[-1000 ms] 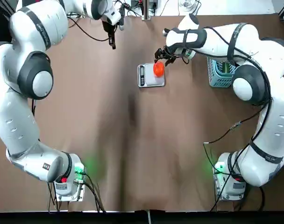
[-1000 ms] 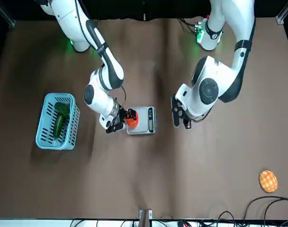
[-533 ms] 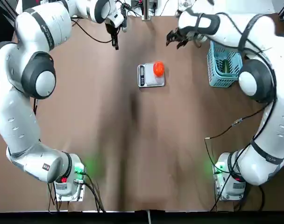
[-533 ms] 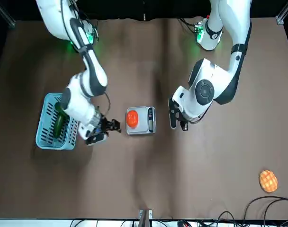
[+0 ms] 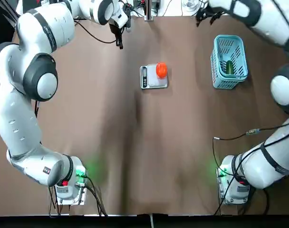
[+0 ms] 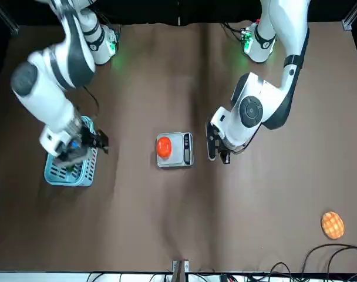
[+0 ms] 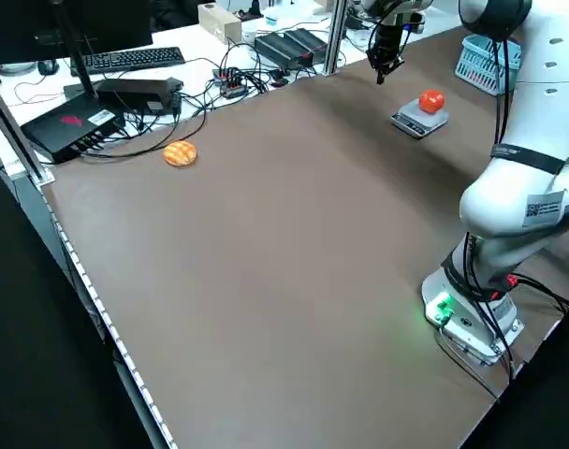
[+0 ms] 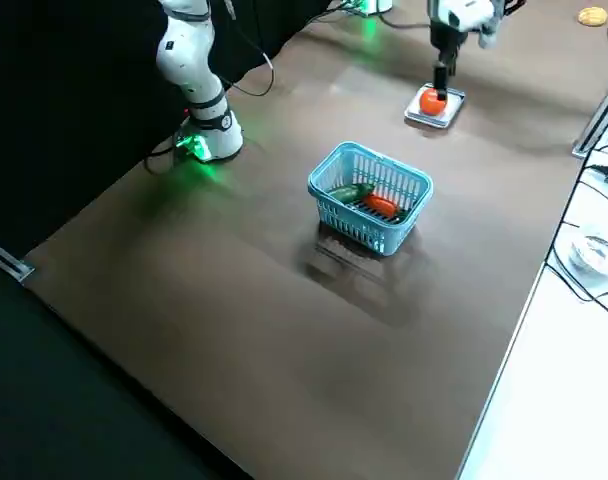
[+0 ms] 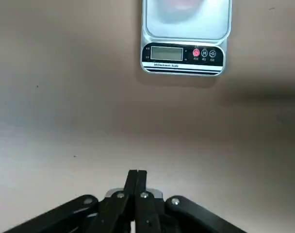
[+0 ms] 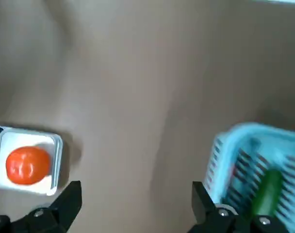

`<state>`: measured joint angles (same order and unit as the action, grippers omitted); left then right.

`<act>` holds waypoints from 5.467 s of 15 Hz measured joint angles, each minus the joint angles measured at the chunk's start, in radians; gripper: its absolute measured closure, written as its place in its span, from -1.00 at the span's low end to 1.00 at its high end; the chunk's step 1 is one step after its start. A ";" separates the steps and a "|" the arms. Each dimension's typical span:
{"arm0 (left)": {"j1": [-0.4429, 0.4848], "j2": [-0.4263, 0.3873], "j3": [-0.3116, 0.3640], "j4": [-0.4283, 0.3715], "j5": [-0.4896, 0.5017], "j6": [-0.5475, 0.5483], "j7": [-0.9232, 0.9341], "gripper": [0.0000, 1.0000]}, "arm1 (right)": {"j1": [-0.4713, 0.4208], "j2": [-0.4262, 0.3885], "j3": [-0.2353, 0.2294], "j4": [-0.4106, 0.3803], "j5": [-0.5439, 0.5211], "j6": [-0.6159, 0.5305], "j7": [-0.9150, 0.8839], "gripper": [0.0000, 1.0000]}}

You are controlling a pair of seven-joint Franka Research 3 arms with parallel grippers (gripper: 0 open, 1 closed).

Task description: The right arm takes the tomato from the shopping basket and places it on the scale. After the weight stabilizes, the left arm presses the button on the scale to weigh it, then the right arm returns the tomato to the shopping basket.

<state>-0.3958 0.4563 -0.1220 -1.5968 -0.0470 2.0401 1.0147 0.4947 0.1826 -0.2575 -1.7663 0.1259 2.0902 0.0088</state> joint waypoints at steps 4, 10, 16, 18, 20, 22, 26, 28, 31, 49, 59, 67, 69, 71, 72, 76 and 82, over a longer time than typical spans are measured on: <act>-0.021 0.010 -0.001 0.000 0.000 0.000 -0.021 0.98 | -0.149 -0.176 0.090 0.002 -0.055 -0.251 0.054 -0.99; -0.124 0.065 -0.002 0.000 0.000 0.011 -0.054 0.98 | -0.437 -0.274 0.317 -0.035 -0.071 -0.340 0.060 -0.99; -0.143 0.140 -0.002 0.001 0.000 0.134 -0.054 0.98 | -0.482 -0.228 0.326 0.061 -0.072 -0.350 0.059 -0.99; -0.152 0.151 -0.002 0.001 0.000 0.145 -0.054 0.98 | -0.483 -0.216 0.327 0.066 -0.072 -0.350 0.059 -0.99; -0.158 0.156 -0.002 0.001 0.000 0.149 -0.054 0.98 | -0.483 -0.212 0.331 0.068 -0.072 -0.352 0.059 -0.99; -0.160 0.160 -0.002 0.001 0.000 0.149 -0.054 0.98 | -0.483 -0.211 0.335 0.069 -0.072 -0.352 0.059 -0.99; -0.169 0.181 -0.003 0.001 0.000 0.178 -0.054 0.98 | -0.483 -0.211 0.340 0.071 -0.072 -0.352 0.059 -0.99; -0.178 0.192 -0.003 0.001 0.000 0.196 -0.071 0.98 | -0.483 -0.211 0.342 0.071 -0.072 -0.352 0.059 -0.99; -0.195 0.204 -0.003 0.001 0.000 0.223 -0.091 0.98 | -0.482 -0.211 0.345 0.071 -0.072 -0.352 0.059 -0.99; -0.255 0.282 0.007 0.002 0.000 0.326 -0.131 0.98 | -0.598 -0.153 0.344 0.142 -0.078 -0.356 -0.102 -0.99; -0.259 0.292 0.009 0.003 0.001 0.325 -0.131 0.98 | -0.598 -0.153 0.344 0.146 -0.078 -0.360 -0.102 -0.99; -0.272 0.292 0.015 0.004 0.035 0.325 -0.131 0.98 | -0.598 -0.152 0.344 0.146 -0.078 -0.360 -0.102 -0.99; -0.278 0.292 0.017 0.004 0.050 0.325 -0.131 0.98 | -0.598 -0.152 0.345 0.146 -0.078 -0.360 -0.102 -0.99; -0.283 0.292 0.020 0.004 0.057 0.325 -0.131 0.98 | -0.598 -0.152 0.344 0.146 -0.078 -0.360 -0.102 -0.99; -0.286 0.292 0.023 0.004 0.058 0.324 -0.134 0.98 | -0.598 -0.152 0.344 0.146 -0.078 -0.360 -0.102 -0.99; -0.289 0.292 0.023 0.004 0.072 0.324 -0.163 0.98 | -0.598 -0.152 0.344 0.146 -0.078 -0.361 -0.102 -0.99; -0.290 0.292 0.024 0.004 0.076 0.324 -0.195 0.98 | -0.598 -0.152 0.344 0.146 -0.078 -0.361 -0.102 -0.99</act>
<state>-0.6862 0.7481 -0.0984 -1.5932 0.0295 2.3644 0.8199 -0.1034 0.0302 0.0869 -1.6203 0.0477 1.7295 -0.0928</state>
